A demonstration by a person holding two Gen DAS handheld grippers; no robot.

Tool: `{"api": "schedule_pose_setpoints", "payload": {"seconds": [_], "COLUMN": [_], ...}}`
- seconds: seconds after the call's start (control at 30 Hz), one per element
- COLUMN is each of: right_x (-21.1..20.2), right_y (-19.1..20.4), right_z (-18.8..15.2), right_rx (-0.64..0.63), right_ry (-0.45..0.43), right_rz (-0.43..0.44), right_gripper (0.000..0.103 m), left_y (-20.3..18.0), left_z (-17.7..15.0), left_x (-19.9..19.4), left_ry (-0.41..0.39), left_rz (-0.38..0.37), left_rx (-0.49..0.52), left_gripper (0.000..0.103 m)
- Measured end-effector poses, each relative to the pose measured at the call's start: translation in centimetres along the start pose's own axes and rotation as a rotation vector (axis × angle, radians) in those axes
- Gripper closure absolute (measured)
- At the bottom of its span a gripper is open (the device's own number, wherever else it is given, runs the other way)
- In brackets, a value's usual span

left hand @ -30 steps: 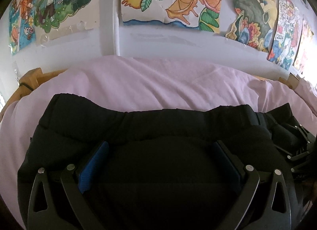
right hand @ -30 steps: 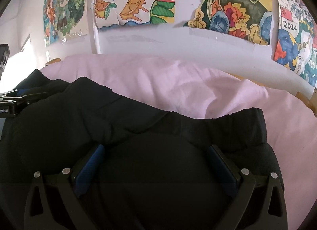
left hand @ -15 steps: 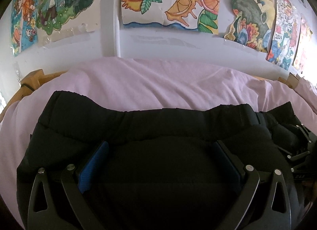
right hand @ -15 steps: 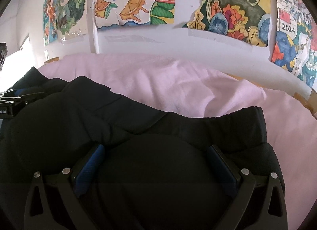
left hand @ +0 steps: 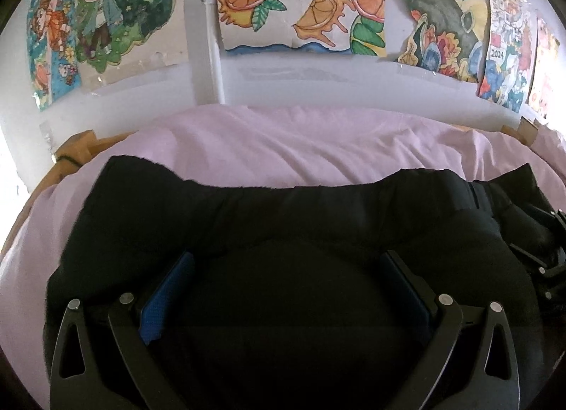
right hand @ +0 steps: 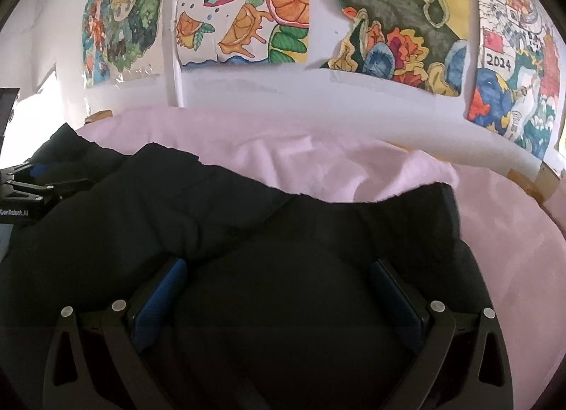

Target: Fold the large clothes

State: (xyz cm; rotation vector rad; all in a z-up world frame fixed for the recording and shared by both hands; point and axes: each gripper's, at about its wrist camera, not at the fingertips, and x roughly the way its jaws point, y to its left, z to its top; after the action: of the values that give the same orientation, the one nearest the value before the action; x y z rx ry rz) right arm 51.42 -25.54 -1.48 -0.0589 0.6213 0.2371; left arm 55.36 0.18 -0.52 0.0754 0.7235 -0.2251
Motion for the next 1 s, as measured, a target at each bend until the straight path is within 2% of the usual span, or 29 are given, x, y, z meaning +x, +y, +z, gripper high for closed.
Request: {"api": "schedule_pose_setpoints", "payload": {"seconds": [0.17,0.3,0.5,0.6,0.7,0.87,1.0], "right_x": [-2.7,-4.9,-8.4,-9.9,-10.7,-11.5,-10.9], "right_y": [-1.7,-3.4,-5.0,-5.7,-6.4,-7.5,-8.7], "right_z": [0.0,-0.1,-0.1,-0.2,-0.6,-1.6,-3.0], "right_rx": [0.056,0.093,0.095,0.085,0.113,0.153,0.203], "right_ry": [0.014,0.018,0.0,-0.01,-0.009,0.011,0.079], "right_rz": [0.082,0.109,0.157,0.189,0.224,0.262,0.247], "right_gripper": [0.0,0.0,0.0,0.0,0.0,0.0,0.0], "left_y": [0.3,0.1,-1.7,-2.4,-2.9,-3.0,-1.9], "left_z": [0.3,0.7,0.8,0.6,0.3,0.0,-0.6], "left_x": [-2.4,-4.6,-8.2,-9.2,-10.2,-11.8,-12.5], "left_ry": [0.029,0.032,0.029,0.052,0.071,0.058,0.028], "left_rz": [0.031,0.039,-0.002,-0.047,-0.084,-0.07,-0.055], "left_rx": [-0.06,-0.08,-0.089,-0.142,-0.194,-0.224,-0.22], "left_gripper": [0.001,0.001,0.001,0.001,0.001,0.001,0.001]}}
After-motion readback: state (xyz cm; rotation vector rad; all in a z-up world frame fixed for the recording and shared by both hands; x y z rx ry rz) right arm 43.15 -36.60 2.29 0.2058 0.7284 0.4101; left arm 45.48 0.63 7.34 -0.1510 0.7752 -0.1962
